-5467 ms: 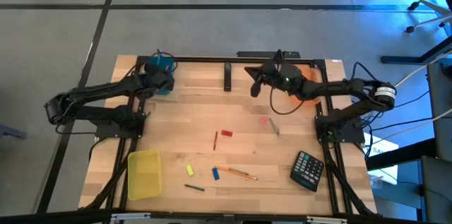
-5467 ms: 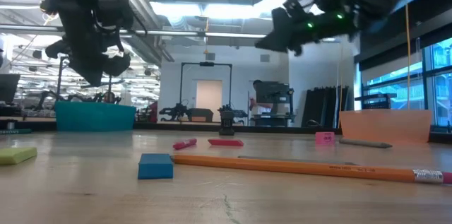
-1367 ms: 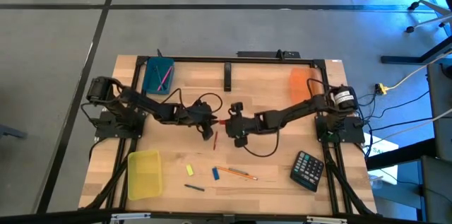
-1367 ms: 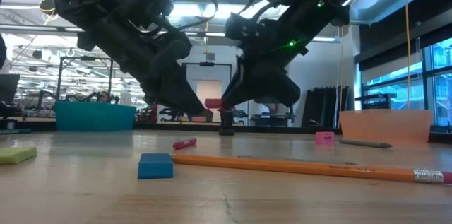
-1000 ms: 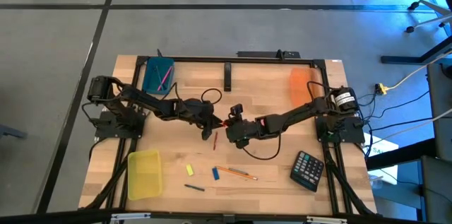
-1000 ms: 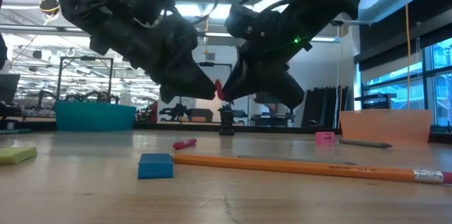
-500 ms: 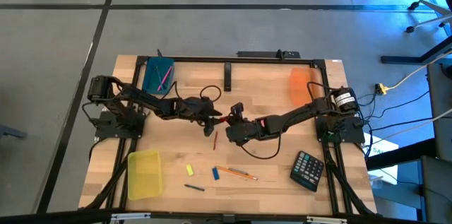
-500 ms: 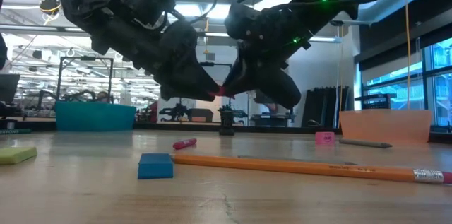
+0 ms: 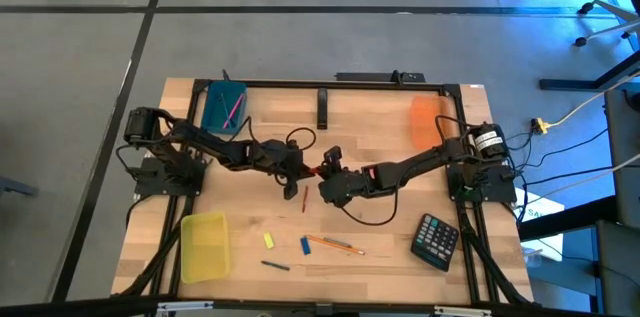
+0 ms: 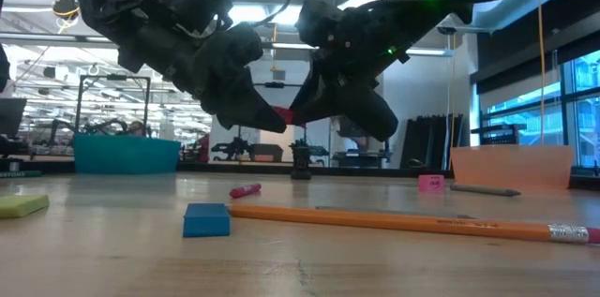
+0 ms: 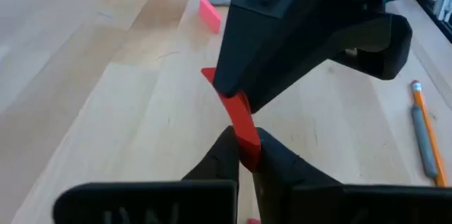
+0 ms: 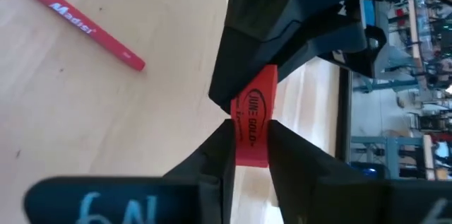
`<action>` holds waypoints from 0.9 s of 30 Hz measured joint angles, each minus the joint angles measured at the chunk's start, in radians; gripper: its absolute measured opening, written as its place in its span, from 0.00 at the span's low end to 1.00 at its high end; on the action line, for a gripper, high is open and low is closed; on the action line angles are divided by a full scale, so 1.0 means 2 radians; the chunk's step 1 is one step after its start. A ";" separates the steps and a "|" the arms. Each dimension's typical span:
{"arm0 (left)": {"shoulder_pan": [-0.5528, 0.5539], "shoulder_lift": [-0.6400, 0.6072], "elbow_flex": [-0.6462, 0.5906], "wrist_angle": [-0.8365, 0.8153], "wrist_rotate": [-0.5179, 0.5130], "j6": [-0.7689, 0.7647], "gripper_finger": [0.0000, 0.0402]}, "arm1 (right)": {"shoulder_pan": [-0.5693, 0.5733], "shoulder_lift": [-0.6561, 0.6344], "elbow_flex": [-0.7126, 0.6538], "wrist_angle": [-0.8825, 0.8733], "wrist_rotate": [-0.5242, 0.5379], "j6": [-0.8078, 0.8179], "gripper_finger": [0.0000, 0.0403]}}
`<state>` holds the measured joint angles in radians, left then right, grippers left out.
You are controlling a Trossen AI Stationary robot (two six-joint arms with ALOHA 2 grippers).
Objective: Sort crayons/erasers/pens/pencils in bins
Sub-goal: Put the red eraser into the orange bin
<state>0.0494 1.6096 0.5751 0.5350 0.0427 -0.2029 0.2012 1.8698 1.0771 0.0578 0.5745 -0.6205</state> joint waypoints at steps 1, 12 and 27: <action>0.000 0.000 0.000 0.000 0.000 0.000 0.02 | 0.000 0.000 0.000 0.000 -0.001 0.003 0.22; -0.003 0.000 0.000 -0.020 -0.039 0.024 0.01 | -0.010 -0.027 0.000 -0.035 -0.019 0.071 0.40; -0.082 0.000 0.000 -0.026 -0.185 0.199 0.01 | -0.081 -0.039 0.000 -0.023 -0.275 0.215 0.42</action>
<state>-0.1143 1.6096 0.5755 0.4825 -0.3280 0.1946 0.0394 1.7908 1.0771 0.0123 0.0238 -0.1913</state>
